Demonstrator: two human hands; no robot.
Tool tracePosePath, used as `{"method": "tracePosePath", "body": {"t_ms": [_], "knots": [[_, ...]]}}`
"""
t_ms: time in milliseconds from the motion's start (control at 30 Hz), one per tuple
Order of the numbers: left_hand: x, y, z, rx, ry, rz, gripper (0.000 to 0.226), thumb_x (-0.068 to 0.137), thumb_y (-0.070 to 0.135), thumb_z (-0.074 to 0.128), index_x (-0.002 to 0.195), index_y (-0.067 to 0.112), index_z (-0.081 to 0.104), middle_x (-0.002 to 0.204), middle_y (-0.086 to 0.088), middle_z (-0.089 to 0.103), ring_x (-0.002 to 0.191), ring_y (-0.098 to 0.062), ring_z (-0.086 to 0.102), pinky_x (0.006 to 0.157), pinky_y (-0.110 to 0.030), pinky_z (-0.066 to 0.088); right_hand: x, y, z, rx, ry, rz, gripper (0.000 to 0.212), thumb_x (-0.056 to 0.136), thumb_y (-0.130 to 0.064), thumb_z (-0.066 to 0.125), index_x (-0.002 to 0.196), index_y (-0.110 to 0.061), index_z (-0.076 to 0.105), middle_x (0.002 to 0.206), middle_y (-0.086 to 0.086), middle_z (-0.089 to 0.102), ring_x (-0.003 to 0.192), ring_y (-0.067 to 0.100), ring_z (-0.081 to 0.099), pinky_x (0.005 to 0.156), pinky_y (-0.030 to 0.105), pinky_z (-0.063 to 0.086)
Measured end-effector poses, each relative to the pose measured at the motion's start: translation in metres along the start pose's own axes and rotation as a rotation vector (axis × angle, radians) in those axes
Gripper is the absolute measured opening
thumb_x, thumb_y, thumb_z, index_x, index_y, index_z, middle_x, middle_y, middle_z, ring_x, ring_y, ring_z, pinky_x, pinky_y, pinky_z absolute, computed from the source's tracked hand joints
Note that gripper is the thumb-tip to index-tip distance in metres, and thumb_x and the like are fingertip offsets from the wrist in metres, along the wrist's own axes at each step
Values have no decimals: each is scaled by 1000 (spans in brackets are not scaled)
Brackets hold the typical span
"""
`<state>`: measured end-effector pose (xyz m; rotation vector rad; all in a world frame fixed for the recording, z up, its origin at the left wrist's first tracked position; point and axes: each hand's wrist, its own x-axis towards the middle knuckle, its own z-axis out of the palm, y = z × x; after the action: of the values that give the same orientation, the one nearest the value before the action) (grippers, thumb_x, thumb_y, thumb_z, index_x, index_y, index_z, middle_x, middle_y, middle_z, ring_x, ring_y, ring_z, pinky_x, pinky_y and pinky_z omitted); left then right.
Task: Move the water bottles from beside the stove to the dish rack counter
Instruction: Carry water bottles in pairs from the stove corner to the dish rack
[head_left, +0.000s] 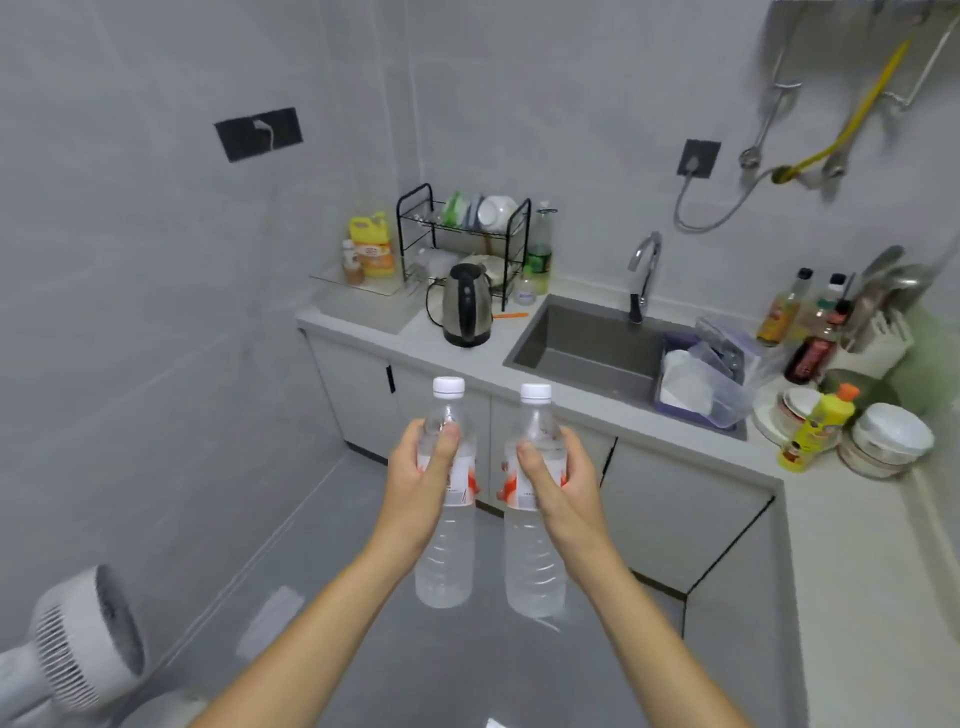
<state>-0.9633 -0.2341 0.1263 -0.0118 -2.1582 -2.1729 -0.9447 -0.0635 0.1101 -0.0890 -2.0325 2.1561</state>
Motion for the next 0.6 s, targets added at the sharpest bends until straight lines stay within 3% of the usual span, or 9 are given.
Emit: {"method": "tracePosePath", "body": {"t_ms": [67, 167, 267, 333, 400, 500, 600], "knots": [[27, 0, -15, 21, 84, -9, 47, 88, 72, 61, 103, 27, 65, 82, -15, 76, 72, -31, 76, 64, -26, 60, 42, 2, 22, 1, -71, 9, 46, 79, -72, 77, 111, -41, 64, 99, 6, 76, 90, 30, 77, 83, 51, 66], [65, -1, -44, 44, 191, -38, 47, 89, 71, 61, 100, 25, 63, 88, -23, 73, 83, -47, 72, 77, -50, 62, 93, 9, 64, 19, -171, 26, 52, 78, -72, 77, 114, -36, 65, 100, 8, 77, 90, 30, 77, 85, 56, 64], [106, -10, -79, 54, 288, -39, 42, 90, 69, 60, 99, 28, 64, 91, -22, 73, 86, -46, 73, 85, -56, 60, 137, 18, 113, 22, -258, 37, 52, 78, -71, 78, 112, -34, 66, 97, 8, 77, 85, 26, 78, 74, 44, 67], [136, -18, -104, 52, 348, -49, 41, 89, 70, 61, 98, 29, 63, 89, -21, 73, 81, -41, 74, 81, -52, 62, 167, 27, 148, 12, -310, 31, 40, 81, -65, 77, 108, -37, 67, 95, 6, 78, 81, 20, 78, 68, 28, 63], [172, -28, -131, 41, 390, -53, 42, 89, 69, 62, 97, 29, 63, 88, -23, 72, 74, -33, 74, 77, -52, 62, 198, 34, 184, -8, -345, 36, 34, 83, -62, 75, 107, -39, 67, 96, 6, 79, 81, 21, 78, 68, 26, 61], [232, -41, -172, 39, 416, -53, 39, 86, 74, 61, 94, 36, 62, 89, -15, 74, 78, -31, 76, 77, -49, 63, 249, 43, 237, -22, -371, 43, 34, 85, -60, 73, 105, -33, 66, 92, 15, 77, 80, 33, 78, 69, 39, 64], [292, -42, -208, 43, 447, -34, 39, 82, 78, 58, 95, 42, 62, 88, 9, 75, 78, -7, 74, 66, -18, 57, 301, 47, 284, -54, -359, 26, 33, 89, -59, 70, 107, -31, 66, 101, 16, 76, 94, 38, 75, 88, 52, 62]]}}
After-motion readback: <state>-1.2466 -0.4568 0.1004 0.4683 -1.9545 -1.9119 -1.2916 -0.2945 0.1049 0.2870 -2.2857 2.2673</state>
